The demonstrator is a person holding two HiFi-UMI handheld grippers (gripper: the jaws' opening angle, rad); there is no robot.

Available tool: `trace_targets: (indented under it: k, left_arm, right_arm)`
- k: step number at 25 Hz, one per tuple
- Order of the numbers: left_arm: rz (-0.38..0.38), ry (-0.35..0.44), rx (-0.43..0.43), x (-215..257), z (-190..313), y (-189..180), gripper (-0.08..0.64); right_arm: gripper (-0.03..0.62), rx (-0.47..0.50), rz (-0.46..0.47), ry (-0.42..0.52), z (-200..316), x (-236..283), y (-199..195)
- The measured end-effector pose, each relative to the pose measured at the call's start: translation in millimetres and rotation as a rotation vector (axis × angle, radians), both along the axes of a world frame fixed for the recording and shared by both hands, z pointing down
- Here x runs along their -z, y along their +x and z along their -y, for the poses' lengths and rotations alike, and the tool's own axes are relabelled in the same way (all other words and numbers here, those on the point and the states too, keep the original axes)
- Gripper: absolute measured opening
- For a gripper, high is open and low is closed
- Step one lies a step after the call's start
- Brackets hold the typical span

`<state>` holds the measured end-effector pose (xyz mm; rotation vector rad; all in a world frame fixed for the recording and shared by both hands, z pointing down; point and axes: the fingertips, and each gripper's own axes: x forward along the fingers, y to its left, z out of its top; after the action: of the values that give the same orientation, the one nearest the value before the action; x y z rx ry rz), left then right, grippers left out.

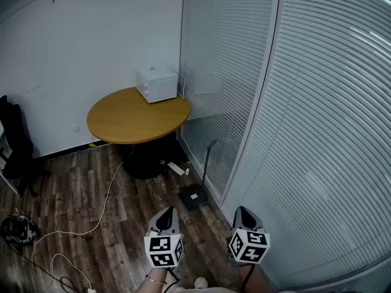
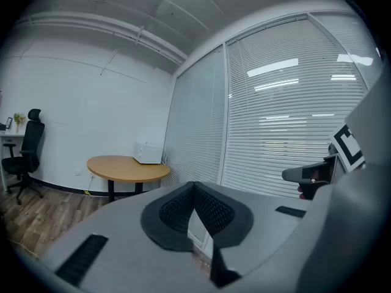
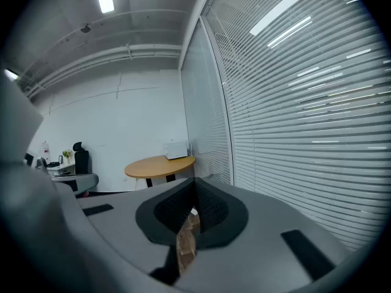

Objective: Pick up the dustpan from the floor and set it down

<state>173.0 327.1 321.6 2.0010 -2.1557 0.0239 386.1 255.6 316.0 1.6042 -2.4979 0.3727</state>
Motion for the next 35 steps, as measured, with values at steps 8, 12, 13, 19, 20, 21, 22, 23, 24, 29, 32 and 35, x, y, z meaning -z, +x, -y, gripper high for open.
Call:
trace_targets:
  k: [8,12,13,19,20,21,22,23,24,29,32,35]
  left_arm:
    - [-0.012,-0.006,-0.003,2,-11,-12,0.017]
    - [-0.006,-0.009,-0.015,3,-18,-16,0.017]
    - [-0.006,-0.012,-0.014,0,-19,-18,0.017]
    - [-0.002,-0.052,-0.008,-15,-19,-29,0.017]
    - [0.001,-0.058,-0.003,-17,-16,-32,0.017]
    - [0.002,-0.062,0.004,-19,-12,-37,0.017]
    - [0.003,-0.064,0.01,-21,-8,-42,0.017]
    - [0.004,-0.064,0.015,-23,-3,-46,0.017]
    - [0.006,-0.063,0.019,-24,1,-52,0.017]
    - [0.005,-0.044,0.061,-24,35,-82,0.017]
    - [0.004,-0.032,0.085,-20,63,-97,0.017]
    - [0.004,-0.027,0.103,-17,87,-112,0.017]
  right_arm:
    - [0.032,0.008,0.014,-0.018,-11,2,-15]
    - [0.032,-0.01,0.017,-0.029,-14,2,-17]
    - [0.032,-0.011,0.016,-0.033,-15,0,-19]
    - [0.032,-0.009,0.019,-0.081,-8,-17,-31]
    - [0.032,-0.006,0.021,-0.086,-2,-19,-34]
    - [0.032,-0.002,0.024,-0.089,3,-21,-39]
    - [0.032,0.004,0.026,-0.091,9,-24,-45]
    - [0.032,0.009,0.027,-0.093,14,-26,-51]
    - [0.032,0.015,0.026,-0.094,20,-29,-57]
    - [0.032,0.066,0.019,-0.078,62,-29,-96]
    - [0.032,0.091,0.02,-0.068,94,-25,-115]
    - [0.032,0.111,0.016,-0.064,122,-22,-131]
